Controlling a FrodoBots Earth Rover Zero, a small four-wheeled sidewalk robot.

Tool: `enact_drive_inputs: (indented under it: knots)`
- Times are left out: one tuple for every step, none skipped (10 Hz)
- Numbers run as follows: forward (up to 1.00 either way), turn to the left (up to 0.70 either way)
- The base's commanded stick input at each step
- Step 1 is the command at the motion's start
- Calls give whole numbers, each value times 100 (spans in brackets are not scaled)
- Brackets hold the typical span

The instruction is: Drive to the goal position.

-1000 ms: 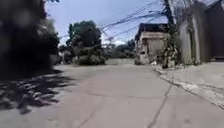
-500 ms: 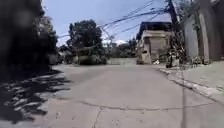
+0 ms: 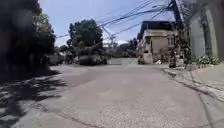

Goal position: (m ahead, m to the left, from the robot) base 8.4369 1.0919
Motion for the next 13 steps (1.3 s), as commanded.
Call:
enact_drive_inputs:
  knots:
    - [34,0]
    - [93,0]
    - [100,0]
    - [100,0]
    - [100,-2]
    - [100,-24]
    - [100,-40]
    - [100,-40]
    - [100,-40]
    - [100,-40]
    - [100,-37]
    - [100,-35]
    - [100,-32]
